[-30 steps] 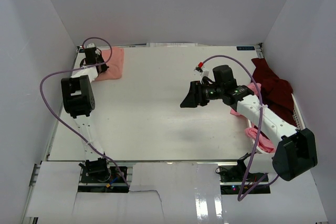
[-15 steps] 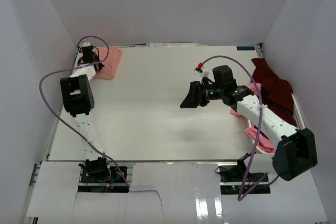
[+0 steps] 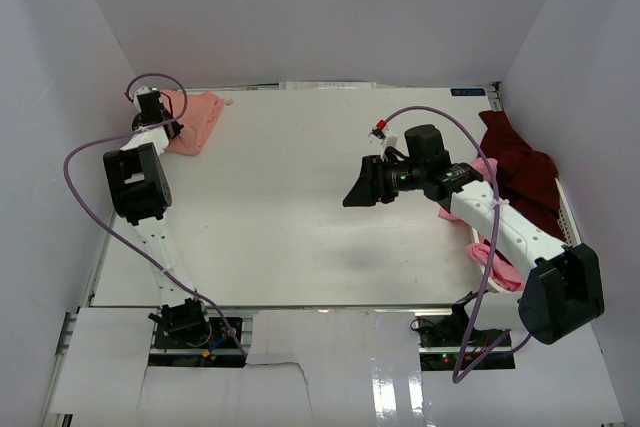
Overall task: Fold and stack the t-shirts
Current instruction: Put the neatly folded tshirt into the corner of the board with the left arm
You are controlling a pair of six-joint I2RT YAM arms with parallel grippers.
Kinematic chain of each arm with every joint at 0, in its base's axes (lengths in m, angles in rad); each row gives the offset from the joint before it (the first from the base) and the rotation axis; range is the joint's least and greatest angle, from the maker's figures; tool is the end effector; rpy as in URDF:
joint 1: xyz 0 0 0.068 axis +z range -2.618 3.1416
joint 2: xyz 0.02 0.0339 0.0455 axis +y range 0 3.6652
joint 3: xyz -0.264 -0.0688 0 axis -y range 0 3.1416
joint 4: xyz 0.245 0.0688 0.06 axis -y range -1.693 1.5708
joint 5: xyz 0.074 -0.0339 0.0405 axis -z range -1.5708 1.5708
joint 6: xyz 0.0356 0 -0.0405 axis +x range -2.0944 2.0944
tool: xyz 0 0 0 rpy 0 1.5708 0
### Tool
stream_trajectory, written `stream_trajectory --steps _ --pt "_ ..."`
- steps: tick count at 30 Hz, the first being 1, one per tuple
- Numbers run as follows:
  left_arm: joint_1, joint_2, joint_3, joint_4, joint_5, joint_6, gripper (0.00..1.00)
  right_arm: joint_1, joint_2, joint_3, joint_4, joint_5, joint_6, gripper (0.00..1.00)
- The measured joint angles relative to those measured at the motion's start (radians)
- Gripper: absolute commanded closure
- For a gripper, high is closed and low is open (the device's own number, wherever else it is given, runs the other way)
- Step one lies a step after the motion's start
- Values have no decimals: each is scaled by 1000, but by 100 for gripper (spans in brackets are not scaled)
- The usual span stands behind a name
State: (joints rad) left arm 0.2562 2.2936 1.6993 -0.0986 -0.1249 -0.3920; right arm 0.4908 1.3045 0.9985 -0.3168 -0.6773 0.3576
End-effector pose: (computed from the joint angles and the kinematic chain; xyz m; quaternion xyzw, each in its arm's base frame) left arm 0.4974 0.1349 0.1542 -0.3128 0.8480 0.0276 0.4270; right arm 0.2407 0.1539 0.2923 -0.2072 0.8273 0.4466 0.2707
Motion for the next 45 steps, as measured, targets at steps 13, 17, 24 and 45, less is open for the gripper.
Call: stream_trajectory --steps 13,17,24,45 --pt "9 5 -2 6 77 -83 100 0 0 0 0 0 0 38" --pt "6 2 -27 40 81 -101 100 0 0 -3 1 0 0 38" --pt "-21 -10 -63 85 79 -107 100 0 0 -16 2 -4 1 38" --pt "-105 -33 -14 -16 22 -54 21 0 0 -32 2 -4 1 37"
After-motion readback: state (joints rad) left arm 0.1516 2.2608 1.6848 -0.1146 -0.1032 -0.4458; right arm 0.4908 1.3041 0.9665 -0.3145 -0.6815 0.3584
